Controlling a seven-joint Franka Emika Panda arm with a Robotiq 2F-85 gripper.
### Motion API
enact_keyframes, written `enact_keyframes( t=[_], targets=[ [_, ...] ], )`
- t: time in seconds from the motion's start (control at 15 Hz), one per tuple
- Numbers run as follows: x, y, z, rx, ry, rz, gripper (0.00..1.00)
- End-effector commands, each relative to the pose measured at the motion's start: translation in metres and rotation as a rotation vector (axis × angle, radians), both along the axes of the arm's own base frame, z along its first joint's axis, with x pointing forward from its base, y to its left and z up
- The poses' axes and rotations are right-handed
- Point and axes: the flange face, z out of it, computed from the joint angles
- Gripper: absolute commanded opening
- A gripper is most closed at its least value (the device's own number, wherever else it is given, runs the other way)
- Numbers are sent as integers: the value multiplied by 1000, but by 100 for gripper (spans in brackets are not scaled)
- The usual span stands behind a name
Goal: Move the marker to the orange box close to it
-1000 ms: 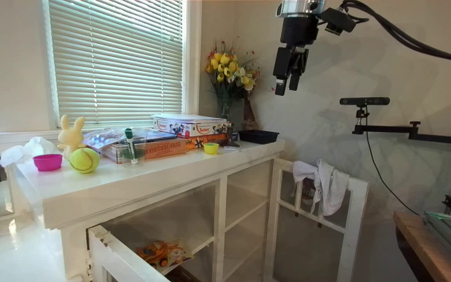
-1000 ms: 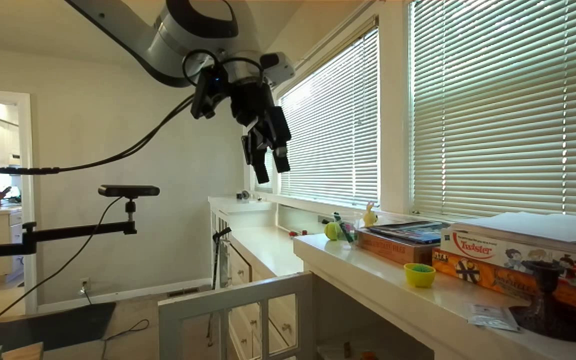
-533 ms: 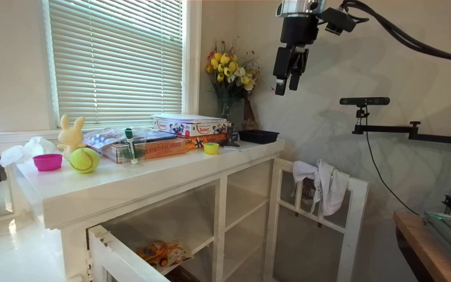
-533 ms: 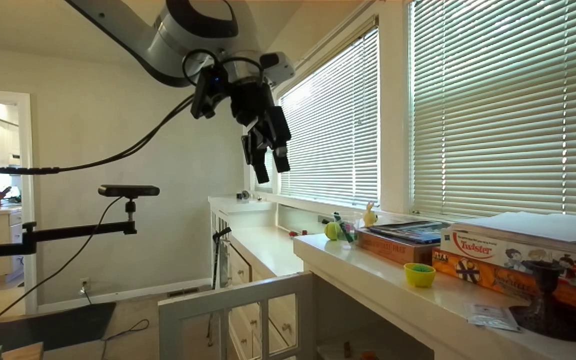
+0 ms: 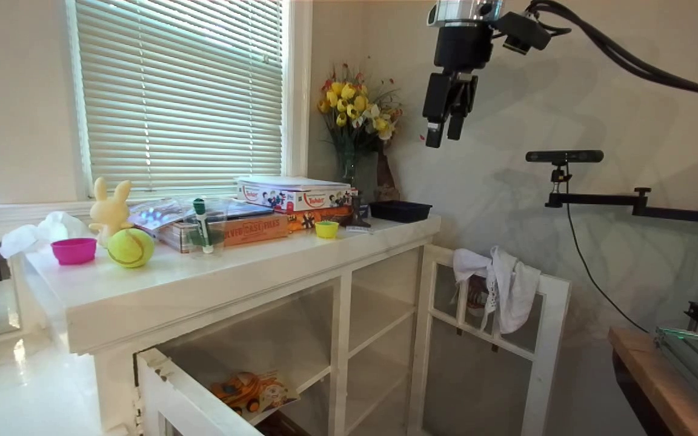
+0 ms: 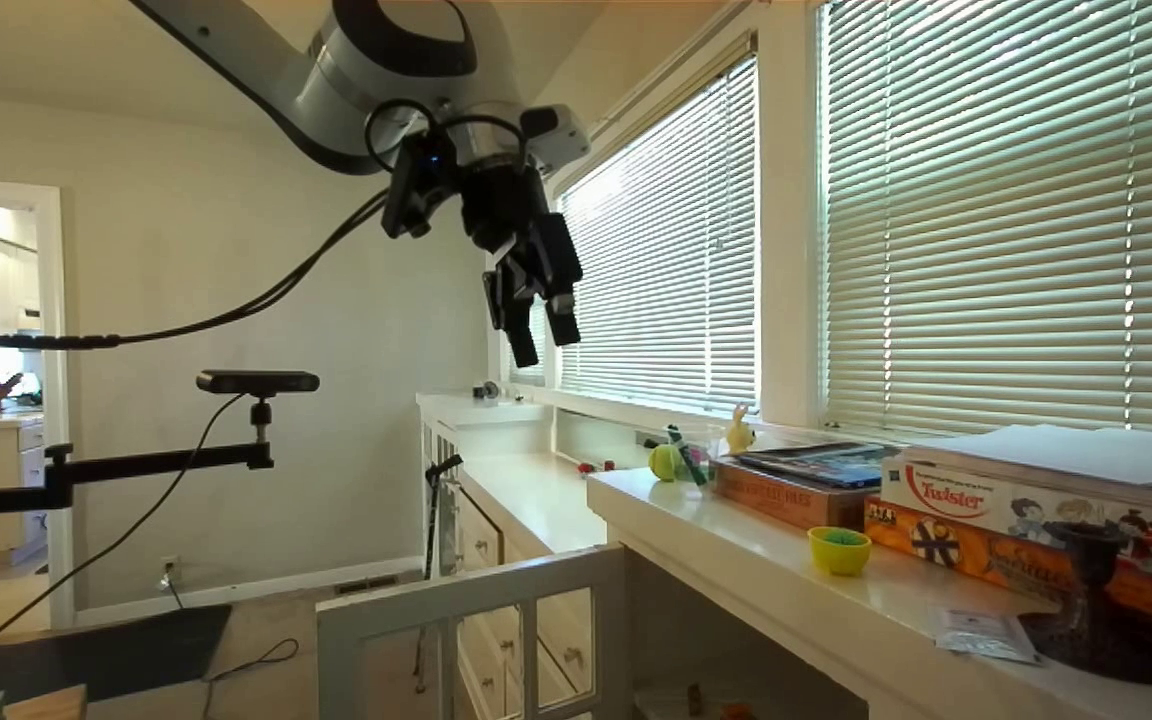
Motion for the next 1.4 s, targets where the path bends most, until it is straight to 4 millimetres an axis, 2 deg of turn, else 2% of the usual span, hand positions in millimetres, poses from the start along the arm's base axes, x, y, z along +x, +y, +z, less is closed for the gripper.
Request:
enact_keyframes(
  t=[0.0, 0.93, 1.33],
  targets=[
    [0, 0, 1, 0, 1, 0, 100],
    [0, 0, 1, 0, 1, 0, 100],
    [34, -20, 3, 44, -132, 45, 100]
  ],
)
